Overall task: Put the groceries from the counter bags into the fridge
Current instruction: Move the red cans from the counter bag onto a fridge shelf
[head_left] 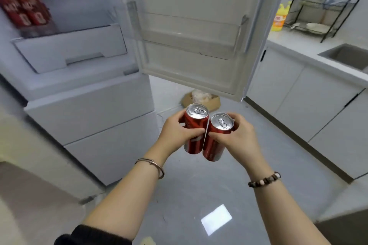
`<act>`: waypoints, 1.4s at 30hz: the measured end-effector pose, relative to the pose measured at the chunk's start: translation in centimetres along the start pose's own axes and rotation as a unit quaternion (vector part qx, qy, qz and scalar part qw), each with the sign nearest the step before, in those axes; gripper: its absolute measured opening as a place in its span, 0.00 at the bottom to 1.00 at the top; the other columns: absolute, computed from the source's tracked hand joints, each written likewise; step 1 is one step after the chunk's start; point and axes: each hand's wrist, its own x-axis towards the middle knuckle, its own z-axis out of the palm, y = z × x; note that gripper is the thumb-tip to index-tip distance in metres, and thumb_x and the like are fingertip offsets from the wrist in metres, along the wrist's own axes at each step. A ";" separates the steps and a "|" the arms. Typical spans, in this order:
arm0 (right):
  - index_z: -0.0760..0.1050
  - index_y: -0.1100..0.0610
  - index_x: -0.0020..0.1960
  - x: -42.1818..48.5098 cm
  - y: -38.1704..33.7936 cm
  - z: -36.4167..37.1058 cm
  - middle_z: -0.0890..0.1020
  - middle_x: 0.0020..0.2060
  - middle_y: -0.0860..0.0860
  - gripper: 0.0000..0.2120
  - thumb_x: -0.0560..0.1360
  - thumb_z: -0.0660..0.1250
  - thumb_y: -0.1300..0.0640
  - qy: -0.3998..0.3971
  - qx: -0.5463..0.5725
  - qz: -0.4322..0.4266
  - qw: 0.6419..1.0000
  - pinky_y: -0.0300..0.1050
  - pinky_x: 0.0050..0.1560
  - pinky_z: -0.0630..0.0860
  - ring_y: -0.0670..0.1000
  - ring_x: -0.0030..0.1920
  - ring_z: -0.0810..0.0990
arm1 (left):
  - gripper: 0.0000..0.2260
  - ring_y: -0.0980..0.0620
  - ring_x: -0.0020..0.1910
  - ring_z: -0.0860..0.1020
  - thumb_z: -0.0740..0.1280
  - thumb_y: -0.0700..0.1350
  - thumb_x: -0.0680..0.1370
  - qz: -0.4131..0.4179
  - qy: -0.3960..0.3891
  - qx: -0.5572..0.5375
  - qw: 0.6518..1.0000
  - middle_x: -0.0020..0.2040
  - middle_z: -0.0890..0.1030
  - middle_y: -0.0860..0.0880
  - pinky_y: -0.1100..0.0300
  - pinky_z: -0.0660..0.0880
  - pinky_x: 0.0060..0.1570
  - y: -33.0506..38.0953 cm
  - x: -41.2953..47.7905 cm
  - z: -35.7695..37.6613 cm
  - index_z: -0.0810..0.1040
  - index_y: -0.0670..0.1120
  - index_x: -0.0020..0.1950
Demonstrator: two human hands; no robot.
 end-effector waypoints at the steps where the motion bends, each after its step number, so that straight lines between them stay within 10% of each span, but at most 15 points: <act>1: 0.74 0.45 0.49 0.6 -0.4 1.5 0.80 0.44 0.40 0.24 0.60 0.79 0.62 -0.010 -0.001 -0.006 1.000 0.32 0.43 0.73 0.37 0.45 0.79 | 0.25 0.63 0.51 0.78 0.77 0.38 0.65 -0.003 0.010 -0.003 1.000 0.49 0.81 0.60 0.73 0.71 0.49 -0.4 0.3 -1.4 0.77 0.53 0.60; 14: 0.77 0.51 0.52 8.8 -8.7 21.0 0.82 0.43 0.43 0.23 0.59 0.78 0.60 -0.059 0.015 -0.093 0.994 0.39 0.46 0.76 0.40 0.44 0.81 | 0.22 0.63 0.49 0.78 0.77 0.38 0.65 0.014 0.109 -0.002 0.994 0.49 0.82 0.58 0.71 0.72 0.48 -3.1 6.8 -22.1 0.77 0.55 0.54; 18: 0.75 0.48 0.52 11.2 -11.5 25.6 0.81 0.42 0.39 0.23 0.61 0.78 0.59 -0.063 0.033 -0.108 0.992 0.25 0.38 0.71 0.32 0.41 0.78 | 0.24 0.64 0.50 0.78 0.77 0.38 0.64 0.031 0.146 -0.008 0.989 0.50 0.81 0.58 0.74 0.71 0.47 -3.5 9.1 -26.7 0.76 0.56 0.55; 27: 0.77 0.48 0.52 18.7 -15.9 33.9 0.83 0.45 0.43 0.21 0.61 0.78 0.58 -0.089 0.092 -0.132 0.983 0.41 0.48 0.78 0.40 0.46 0.81 | 0.22 0.58 0.51 0.80 0.78 0.41 0.65 0.051 0.246 -0.061 0.966 0.51 0.82 0.54 0.64 0.76 0.51 -4.3 16.3 -33.7 0.77 0.52 0.56; 42: 0.79 0.47 0.54 32.7 -24.3 45.7 0.83 0.45 0.39 0.19 0.64 0.77 0.54 -0.118 0.179 -0.179 0.960 0.28 0.43 0.74 0.34 0.45 0.79 | 0.19 0.54 0.51 0.81 0.75 0.43 0.69 0.108 0.361 -0.100 0.921 0.51 0.83 0.51 0.52 0.78 0.55 -1.6 29.4 -44.8 0.78 0.48 0.59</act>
